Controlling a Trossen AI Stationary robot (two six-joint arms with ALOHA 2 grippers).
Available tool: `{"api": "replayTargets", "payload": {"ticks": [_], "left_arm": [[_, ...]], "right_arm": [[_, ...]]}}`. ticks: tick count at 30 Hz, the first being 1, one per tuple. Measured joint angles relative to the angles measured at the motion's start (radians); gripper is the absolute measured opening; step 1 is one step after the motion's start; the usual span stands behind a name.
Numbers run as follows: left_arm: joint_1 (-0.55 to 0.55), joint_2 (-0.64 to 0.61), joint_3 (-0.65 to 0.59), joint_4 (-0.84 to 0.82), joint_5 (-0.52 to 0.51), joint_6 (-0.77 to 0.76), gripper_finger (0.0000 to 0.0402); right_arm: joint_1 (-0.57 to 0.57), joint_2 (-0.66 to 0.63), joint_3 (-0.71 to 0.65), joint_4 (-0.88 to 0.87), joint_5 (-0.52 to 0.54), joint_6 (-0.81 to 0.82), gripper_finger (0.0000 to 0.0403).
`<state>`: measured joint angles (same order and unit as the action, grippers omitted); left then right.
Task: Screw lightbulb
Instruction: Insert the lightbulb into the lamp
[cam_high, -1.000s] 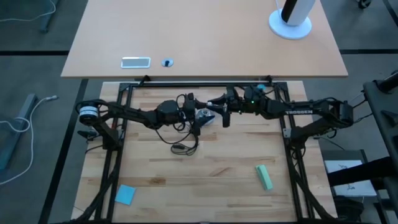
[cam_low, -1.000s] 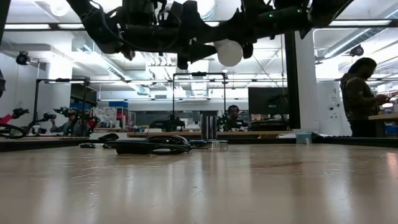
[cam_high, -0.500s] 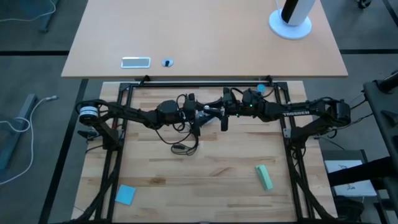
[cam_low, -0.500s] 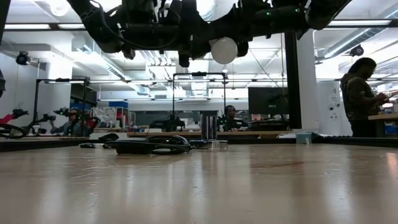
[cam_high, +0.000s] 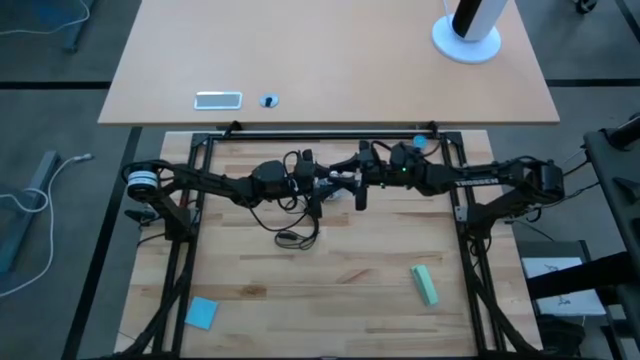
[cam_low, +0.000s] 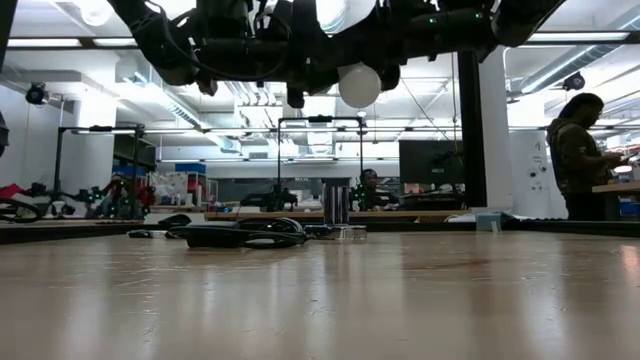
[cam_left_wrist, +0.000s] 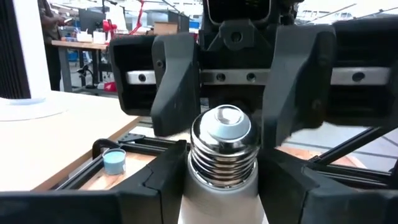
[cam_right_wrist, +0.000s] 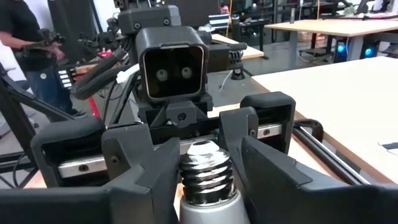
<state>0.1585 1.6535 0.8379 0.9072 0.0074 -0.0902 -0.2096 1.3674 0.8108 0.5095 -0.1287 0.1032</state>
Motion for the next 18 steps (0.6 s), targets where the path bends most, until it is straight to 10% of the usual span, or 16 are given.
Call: {"api": "replayTargets", "payload": {"ticks": [18], "left_arm": [[-0.005, -0.003, -0.088, 0.265, 0.048, 0.041, 0.0141]], "right_arm": [[0.000, -0.139, -0.042, -0.043, 0.078, -0.020, 0.0120]]}}
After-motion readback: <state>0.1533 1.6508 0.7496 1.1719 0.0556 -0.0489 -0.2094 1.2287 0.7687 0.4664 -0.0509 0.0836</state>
